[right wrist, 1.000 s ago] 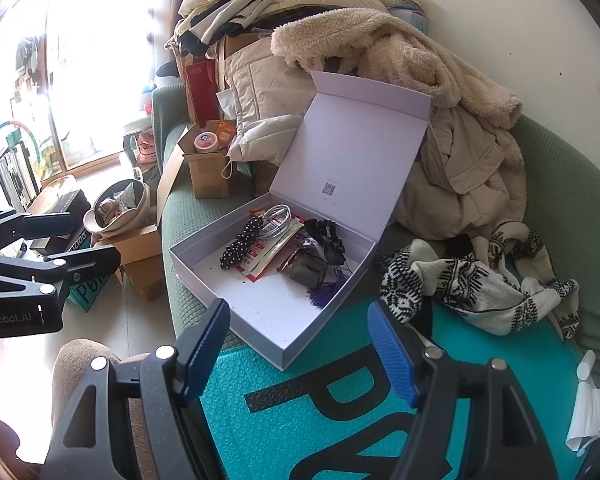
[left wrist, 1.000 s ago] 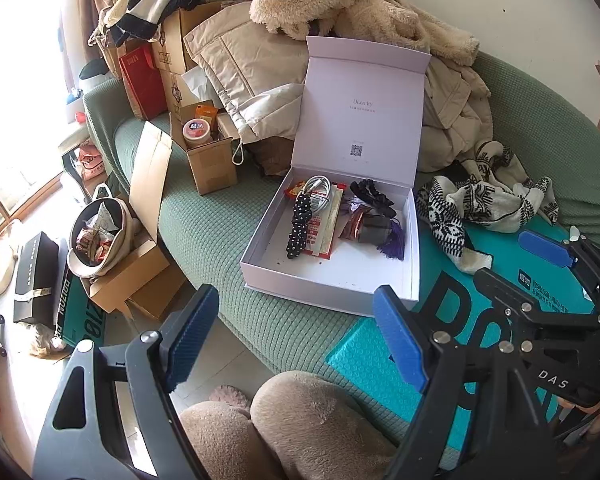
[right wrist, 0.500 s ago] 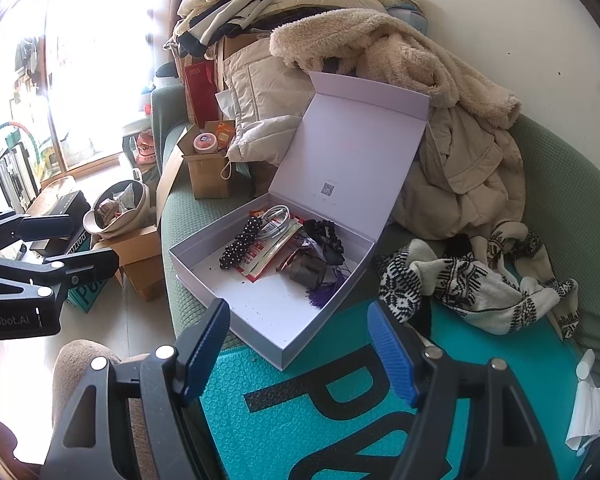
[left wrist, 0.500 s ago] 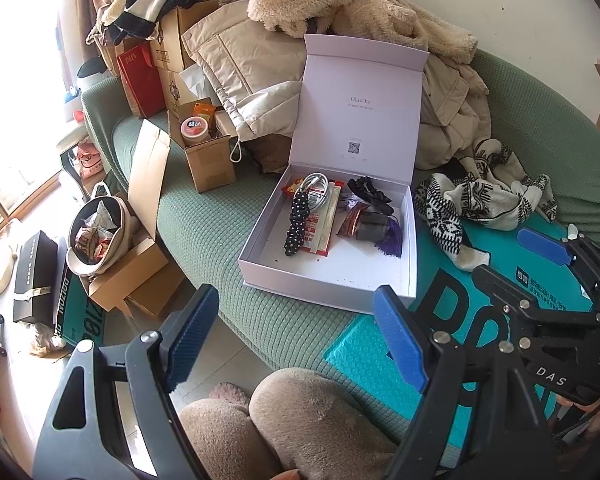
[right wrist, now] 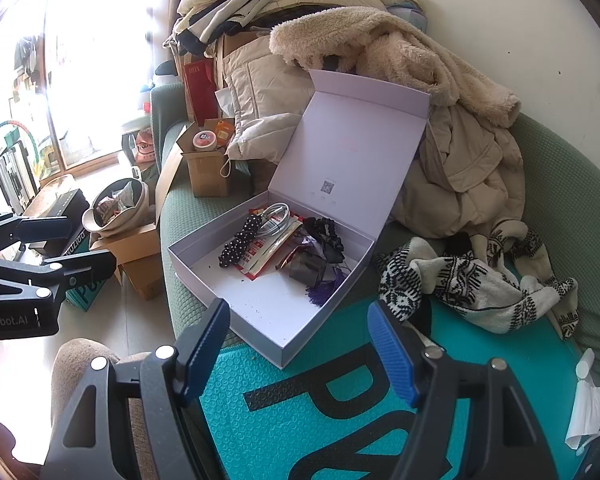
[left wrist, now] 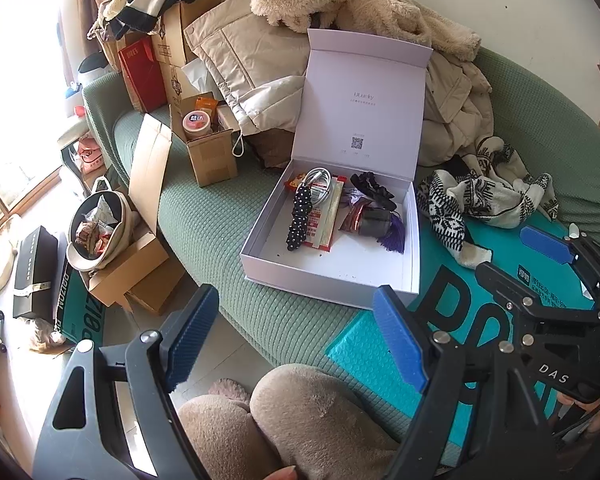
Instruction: Organize objects
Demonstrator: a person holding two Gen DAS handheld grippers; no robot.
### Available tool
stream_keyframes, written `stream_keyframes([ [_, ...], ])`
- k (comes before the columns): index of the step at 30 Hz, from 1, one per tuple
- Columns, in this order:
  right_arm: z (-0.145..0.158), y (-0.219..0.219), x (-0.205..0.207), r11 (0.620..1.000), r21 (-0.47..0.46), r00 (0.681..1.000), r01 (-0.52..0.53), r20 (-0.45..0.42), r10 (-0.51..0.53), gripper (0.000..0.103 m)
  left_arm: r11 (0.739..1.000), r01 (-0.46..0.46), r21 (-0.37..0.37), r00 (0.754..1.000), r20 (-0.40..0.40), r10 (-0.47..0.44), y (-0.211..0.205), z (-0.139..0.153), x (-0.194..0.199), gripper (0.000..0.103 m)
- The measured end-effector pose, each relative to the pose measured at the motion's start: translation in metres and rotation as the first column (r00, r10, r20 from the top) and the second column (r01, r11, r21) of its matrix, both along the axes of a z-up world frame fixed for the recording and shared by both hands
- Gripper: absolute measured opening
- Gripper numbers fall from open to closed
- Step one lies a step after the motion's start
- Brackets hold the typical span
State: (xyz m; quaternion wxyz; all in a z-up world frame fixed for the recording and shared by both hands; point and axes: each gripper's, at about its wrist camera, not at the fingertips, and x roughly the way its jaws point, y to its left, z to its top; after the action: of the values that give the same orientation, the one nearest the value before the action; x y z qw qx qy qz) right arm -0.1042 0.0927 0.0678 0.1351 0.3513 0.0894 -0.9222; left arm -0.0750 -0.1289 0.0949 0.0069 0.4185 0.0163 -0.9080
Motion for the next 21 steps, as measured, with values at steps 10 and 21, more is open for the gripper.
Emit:
stream_keyframes([
  [10, 0.0000, -0.0004, 0.0001, 1.000, 0.001, 1.000, 0.001, 0.000, -0.001, 0.072, 1.000, -0.003, -0.001, 1.000, 0.005, 0.003, -0.0005, -0.0010, -0.0012, 0.078],
  [21, -0.0028, -0.0001, 0.0025, 1.000, 0.005, 1.000, -0.004, 0.003, 0.004, 0.072, 1.000, -0.004, -0.013, 1.000, 0.014, 0.005, 0.0020, -0.0055, 0.0005, 0.078],
])
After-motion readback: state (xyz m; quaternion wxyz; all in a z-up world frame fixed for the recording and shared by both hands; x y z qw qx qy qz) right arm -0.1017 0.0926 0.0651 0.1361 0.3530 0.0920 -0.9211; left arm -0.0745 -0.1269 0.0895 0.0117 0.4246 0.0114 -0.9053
